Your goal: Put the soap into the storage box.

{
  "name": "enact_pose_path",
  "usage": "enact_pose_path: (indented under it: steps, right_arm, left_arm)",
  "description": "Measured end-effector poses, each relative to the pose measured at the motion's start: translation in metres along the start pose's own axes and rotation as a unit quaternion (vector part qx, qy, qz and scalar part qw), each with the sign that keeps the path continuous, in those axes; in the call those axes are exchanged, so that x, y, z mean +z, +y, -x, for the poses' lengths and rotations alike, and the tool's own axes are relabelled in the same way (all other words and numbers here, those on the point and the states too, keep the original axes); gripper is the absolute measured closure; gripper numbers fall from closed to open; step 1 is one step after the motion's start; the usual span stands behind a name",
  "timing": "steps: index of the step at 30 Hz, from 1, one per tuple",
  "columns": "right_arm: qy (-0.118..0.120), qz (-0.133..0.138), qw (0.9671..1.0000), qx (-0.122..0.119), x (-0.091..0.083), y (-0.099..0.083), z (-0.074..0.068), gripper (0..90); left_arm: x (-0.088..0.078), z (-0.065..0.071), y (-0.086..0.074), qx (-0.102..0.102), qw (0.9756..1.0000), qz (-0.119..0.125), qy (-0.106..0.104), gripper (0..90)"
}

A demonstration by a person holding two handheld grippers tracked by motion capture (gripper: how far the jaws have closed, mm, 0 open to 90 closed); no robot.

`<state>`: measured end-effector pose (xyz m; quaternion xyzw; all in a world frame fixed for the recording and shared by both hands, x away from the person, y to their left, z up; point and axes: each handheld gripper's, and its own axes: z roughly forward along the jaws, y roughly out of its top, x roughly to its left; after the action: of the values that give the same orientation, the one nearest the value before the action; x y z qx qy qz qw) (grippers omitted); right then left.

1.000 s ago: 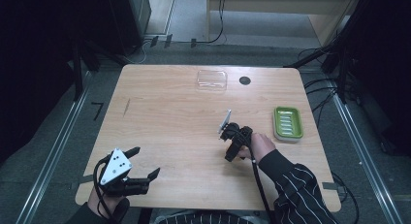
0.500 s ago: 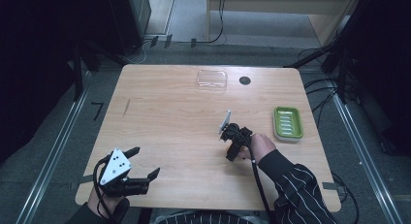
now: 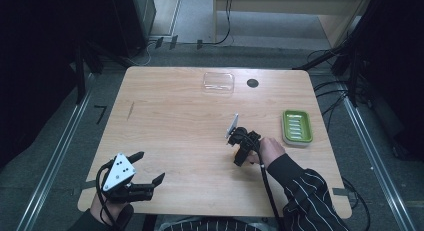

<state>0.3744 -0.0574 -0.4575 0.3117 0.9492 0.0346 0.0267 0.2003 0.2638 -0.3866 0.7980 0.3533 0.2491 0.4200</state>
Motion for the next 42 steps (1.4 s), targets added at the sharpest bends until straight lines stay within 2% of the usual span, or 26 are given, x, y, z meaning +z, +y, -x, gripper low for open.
enact_pose_path:
  steps: [17,21,23,30,42]
  right_arm:
    - [-0.009,0.005,0.9999,0.001,-0.007,-0.004,0.002,25.9]
    - [-0.008,0.004,0.9999,0.008,-0.008,-0.005,0.001,26.0]
    - [-0.010,0.005,0.9999,0.001,-0.008,-0.006,0.002,25.9]
    - [-0.010,0.004,0.9999,0.009,-0.012,-0.009,0.002,26.0]
    - [-0.011,0.002,0.9997,0.021,-0.018,-0.018,0.010,26.0]
  left_arm:
    - [0.000,0.000,0.000,0.001,1.0000,0.001,0.001,13.6]
    - [0.000,0.000,0.000,0.000,1.0000,0.001,0.001,13.6]
    - [0.000,0.000,0.000,0.001,1.0000,0.001,0.001,13.6]
    - [0.000,0.000,0.000,0.001,1.0000,0.001,0.001,13.6]
    - [0.000,0.000,0.000,0.000,1.0000,0.001,0.001,13.6]
